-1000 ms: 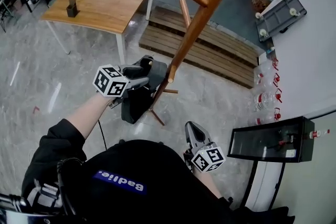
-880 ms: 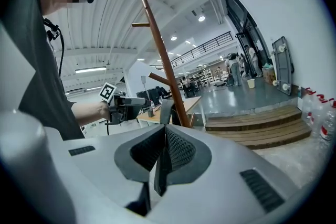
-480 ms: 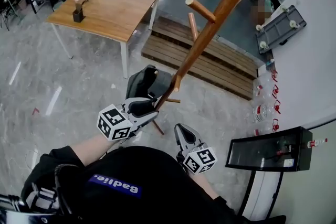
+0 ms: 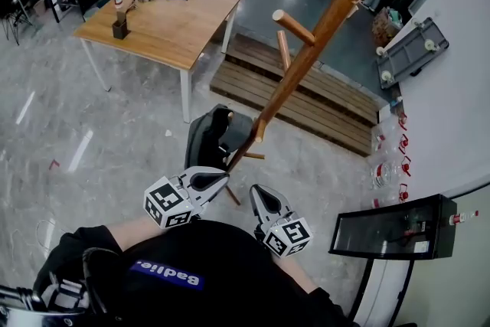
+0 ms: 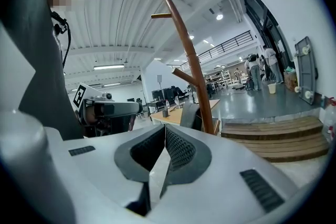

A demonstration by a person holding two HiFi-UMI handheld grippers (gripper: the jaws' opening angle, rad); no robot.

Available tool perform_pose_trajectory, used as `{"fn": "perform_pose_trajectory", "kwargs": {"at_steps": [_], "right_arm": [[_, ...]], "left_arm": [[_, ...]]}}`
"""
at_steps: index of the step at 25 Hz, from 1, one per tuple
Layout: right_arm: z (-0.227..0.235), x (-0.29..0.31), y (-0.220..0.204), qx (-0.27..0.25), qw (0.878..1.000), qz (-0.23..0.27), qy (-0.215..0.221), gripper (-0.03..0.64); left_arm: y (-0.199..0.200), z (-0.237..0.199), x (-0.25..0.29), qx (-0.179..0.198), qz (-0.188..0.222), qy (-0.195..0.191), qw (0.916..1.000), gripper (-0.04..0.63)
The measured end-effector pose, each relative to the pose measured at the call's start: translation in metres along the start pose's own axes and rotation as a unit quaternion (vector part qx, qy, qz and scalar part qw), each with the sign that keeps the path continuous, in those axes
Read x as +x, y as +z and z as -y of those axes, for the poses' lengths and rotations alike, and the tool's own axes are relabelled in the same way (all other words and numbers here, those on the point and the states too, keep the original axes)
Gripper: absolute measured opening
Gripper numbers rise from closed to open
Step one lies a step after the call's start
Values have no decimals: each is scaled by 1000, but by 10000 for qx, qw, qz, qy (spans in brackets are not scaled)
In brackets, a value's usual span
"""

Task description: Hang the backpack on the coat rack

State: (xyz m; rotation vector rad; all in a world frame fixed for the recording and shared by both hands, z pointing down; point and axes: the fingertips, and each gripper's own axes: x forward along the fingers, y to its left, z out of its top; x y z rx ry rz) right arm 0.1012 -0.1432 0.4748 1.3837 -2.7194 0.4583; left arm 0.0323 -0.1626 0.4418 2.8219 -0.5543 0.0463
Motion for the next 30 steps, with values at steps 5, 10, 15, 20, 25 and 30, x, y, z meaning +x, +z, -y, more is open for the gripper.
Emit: {"fn": "perform_pose_trajectory", "kwargs": {"at_steps": [5,10,15,20,25,30], "right_arm": [[-7,-1,2,-120,9999,67,95,7],[-10,-4,2,-179,9997,70,136,7],[-9,-7,-1,-134,9998,84,116,8],[-11,-8,-1,-147,9998,61,148,6],[-12,-9,-3,-93,9998,67,145,7],[-12,-13,-6,-69,9998,55,158,7]], "left_arm": [[-4,9,0,36,-34,-60,10000,8],[-4,13,0,36,-28,-58,10000,7],[-7,17,1,30,-30,-77,10000,6],[-8,21,0,14,-49,-101,9999,8],[-9,21,-2,-13,-56,-59,10000,8],[-12,26,-2,-40,-62,-38,10000,8]]}}
